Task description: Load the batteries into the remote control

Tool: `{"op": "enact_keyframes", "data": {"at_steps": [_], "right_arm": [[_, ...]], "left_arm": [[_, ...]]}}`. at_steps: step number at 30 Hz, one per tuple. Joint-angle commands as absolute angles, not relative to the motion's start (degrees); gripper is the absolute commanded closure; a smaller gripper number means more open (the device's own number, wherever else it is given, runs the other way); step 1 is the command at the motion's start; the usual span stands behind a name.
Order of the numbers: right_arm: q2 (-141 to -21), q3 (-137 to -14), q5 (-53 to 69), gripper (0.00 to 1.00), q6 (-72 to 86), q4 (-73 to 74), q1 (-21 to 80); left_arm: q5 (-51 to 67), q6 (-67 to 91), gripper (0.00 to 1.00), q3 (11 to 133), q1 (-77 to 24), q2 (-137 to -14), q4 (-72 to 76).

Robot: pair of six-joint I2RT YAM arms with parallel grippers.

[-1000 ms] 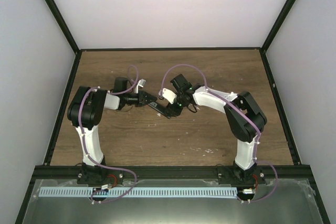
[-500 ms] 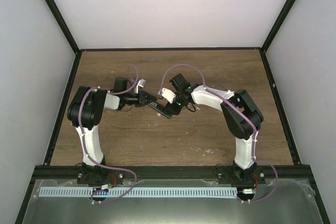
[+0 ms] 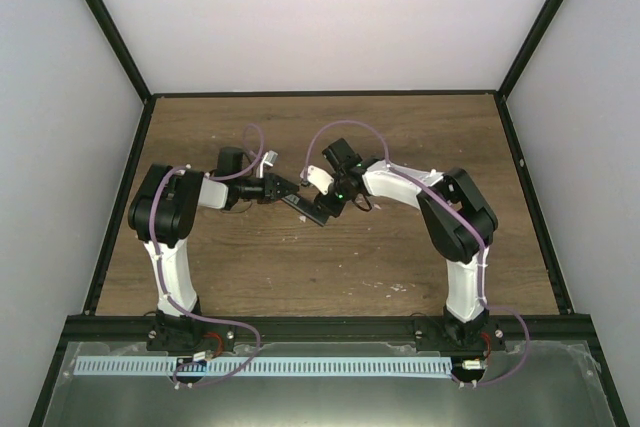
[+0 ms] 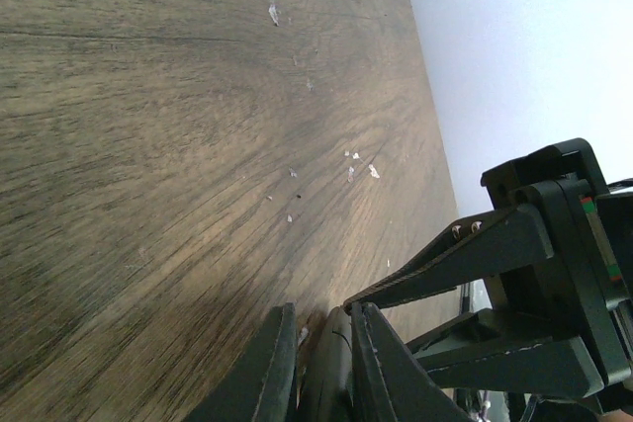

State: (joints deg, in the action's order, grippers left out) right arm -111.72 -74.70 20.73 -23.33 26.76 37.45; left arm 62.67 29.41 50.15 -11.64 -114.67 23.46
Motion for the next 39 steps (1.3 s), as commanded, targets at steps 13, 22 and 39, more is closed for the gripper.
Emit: {"op": "enact_keyframes", "data": {"at_steps": [13, 22, 39], "right_arm": [[-115.5, -78.6, 21.6, 0.81, -23.1, 27.9, 37.2], [-116.9, -77.4, 22.6, 0.82, -21.5, 26.5, 37.1], [-119.3, -77.2, 28.2, 0.87, -19.3, 20.9, 35.2]], "left_arm": [[61.3, 26.2, 1.00, 49.5, -12.2, -116.1, 23.5], [61.5, 26.4, 1.00, 49.4, -12.7, -115.8, 24.0], [63.8, 26.7, 1.00, 49.0, -13.9, -115.9, 25.8]]}}
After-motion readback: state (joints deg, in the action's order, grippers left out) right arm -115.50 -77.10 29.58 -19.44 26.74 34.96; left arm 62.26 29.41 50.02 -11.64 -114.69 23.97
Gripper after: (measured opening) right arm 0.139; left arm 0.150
